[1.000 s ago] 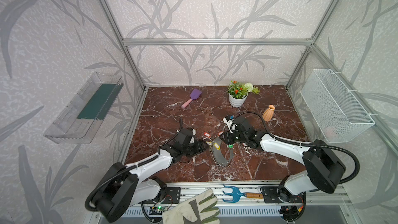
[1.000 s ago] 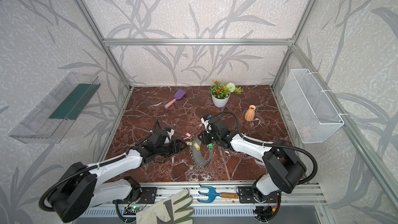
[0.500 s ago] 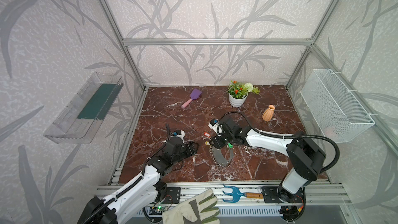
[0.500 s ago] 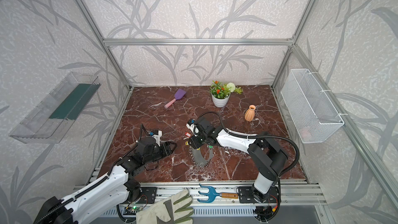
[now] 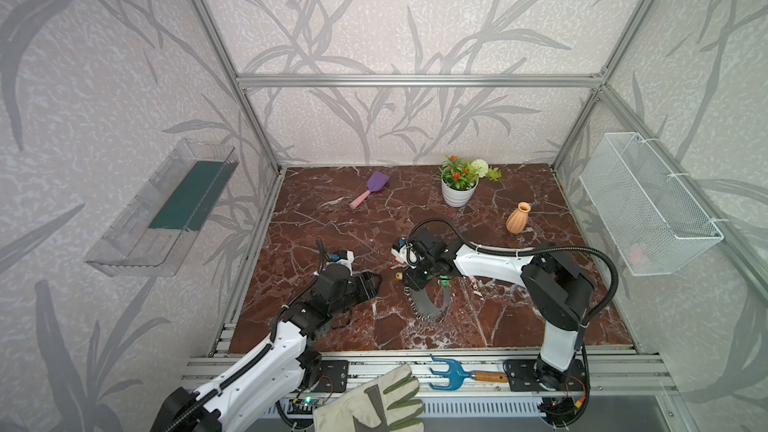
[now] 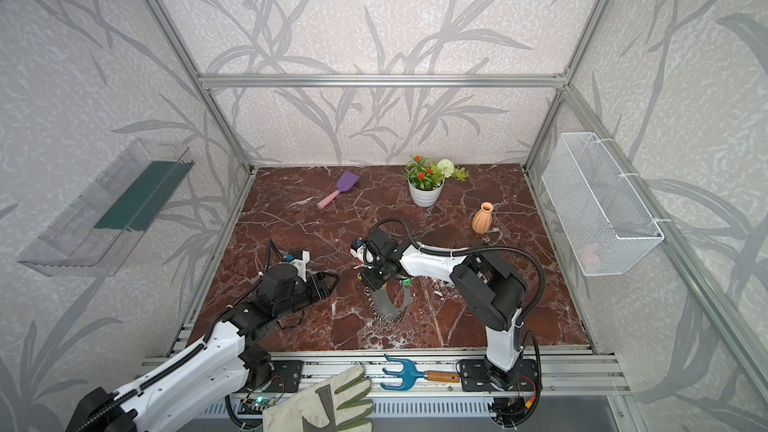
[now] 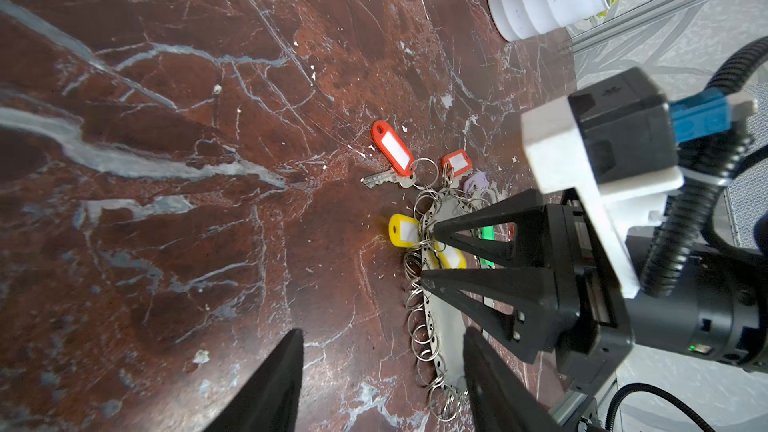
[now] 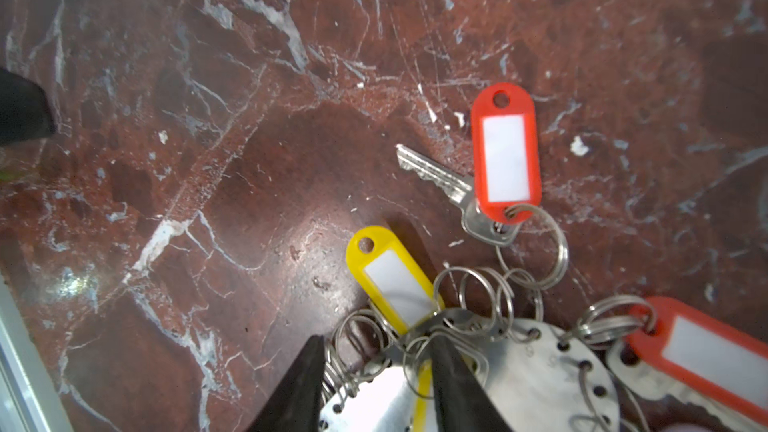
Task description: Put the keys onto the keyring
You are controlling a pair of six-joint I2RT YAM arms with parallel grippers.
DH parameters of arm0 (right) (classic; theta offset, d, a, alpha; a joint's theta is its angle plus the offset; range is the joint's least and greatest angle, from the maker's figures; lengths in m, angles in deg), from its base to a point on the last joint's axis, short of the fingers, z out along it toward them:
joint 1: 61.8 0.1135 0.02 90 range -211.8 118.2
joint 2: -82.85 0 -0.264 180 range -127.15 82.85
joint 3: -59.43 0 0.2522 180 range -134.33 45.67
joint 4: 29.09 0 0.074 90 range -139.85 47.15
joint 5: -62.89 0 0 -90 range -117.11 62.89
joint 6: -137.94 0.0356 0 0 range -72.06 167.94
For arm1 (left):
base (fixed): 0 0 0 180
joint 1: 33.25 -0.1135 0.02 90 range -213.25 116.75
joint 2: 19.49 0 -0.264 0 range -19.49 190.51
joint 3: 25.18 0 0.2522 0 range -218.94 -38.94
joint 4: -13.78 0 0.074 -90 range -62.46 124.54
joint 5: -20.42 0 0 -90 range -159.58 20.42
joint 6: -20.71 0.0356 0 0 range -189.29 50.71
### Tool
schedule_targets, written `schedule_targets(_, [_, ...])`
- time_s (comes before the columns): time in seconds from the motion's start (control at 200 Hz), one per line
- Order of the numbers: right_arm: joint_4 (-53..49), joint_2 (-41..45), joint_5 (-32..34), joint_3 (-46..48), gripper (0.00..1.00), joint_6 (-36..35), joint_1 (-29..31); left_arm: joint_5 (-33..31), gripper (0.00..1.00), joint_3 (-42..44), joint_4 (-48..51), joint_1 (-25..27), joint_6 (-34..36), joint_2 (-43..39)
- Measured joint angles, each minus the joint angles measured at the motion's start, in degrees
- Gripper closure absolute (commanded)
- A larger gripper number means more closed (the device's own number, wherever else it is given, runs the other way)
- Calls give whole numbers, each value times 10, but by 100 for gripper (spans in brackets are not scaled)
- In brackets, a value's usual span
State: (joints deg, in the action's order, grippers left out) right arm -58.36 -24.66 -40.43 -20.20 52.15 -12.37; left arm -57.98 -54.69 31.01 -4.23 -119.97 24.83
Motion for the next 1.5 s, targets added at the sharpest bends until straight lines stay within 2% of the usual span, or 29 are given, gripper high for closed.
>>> schedule_targets(0.59, [3, -18, -4, -18, 100, -14, 2, 0, 39, 0, 13, -5, 1, -3])
schedule_targets(0.795, [0, -7, -1, -15, 100, -15, 2, 0, 39, 0, 13, -6, 1, -2])
schedule_targets(1.125, [0, 64, 1, 6, 100, -9, 2, 0, 39, 0, 3, -7, 1, 23])
schedule_targets(1.225, [1, 72, -1, 11, 85, -4, 2, 0, 38, 0, 1, -7, 1, 24])
schedule_targets(1.335, [1, 72, -9, 14, 78, 4, 2, 0, 38, 0, -1, -7, 1, 24])
schedule_targets(1.499, [11, 72, -29, 50, 76, 24, 2, 0, 38, 0, -1, -7, 2, 24])
